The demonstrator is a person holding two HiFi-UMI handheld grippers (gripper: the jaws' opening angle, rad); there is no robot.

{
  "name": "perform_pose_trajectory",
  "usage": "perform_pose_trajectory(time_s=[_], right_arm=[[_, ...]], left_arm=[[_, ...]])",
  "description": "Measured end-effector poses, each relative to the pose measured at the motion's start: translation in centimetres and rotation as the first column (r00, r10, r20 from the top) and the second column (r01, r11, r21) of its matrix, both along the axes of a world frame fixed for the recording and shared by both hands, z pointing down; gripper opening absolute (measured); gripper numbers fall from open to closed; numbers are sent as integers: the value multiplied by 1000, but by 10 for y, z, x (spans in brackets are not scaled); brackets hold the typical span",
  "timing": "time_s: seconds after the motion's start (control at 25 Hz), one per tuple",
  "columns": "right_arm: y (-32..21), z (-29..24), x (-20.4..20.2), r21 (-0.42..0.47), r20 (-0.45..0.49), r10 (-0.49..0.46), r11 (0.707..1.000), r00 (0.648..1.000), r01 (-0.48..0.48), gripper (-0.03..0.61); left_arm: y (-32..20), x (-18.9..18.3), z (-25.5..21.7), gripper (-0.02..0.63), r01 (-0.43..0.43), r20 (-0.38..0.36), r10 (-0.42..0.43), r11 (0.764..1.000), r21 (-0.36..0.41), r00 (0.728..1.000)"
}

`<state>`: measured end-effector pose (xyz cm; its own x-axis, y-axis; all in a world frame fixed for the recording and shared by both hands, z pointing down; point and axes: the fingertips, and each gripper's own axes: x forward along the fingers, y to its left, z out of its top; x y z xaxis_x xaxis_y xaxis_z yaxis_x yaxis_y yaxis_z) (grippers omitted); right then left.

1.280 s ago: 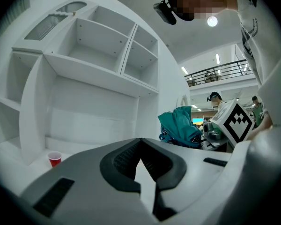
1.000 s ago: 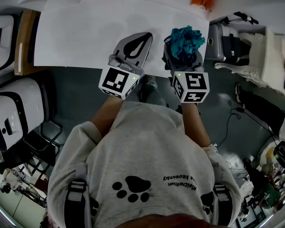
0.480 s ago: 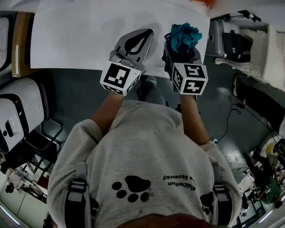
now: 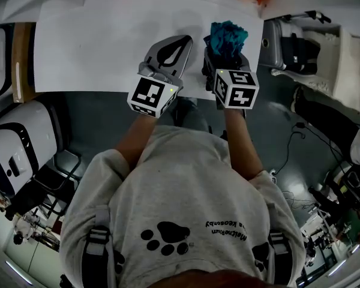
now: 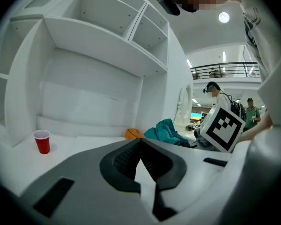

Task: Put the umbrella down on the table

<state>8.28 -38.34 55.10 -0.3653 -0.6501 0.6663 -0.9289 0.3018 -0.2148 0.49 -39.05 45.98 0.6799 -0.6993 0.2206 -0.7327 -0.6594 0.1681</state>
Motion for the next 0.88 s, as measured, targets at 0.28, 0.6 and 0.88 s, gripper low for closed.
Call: perform_pose_trajectory(time_s=[0.28, 0.6, 0.88], right_arm=[[-9, 10, 2, -15, 2, -4, 1000, 1000, 4, 264], [-15, 26, 2, -50, -13, 3, 999, 1000, -3, 264], [-27, 44, 2, -78, -7, 35, 996, 999, -36, 264]], left_arm=[[-13, 7, 14, 11, -6, 6, 6, 1000, -19, 1000], [-18, 8, 28, 11, -10, 8, 11, 999, -46, 1000], [-25, 5, 41, 11, -14, 9, 15, 998, -68, 1000]])
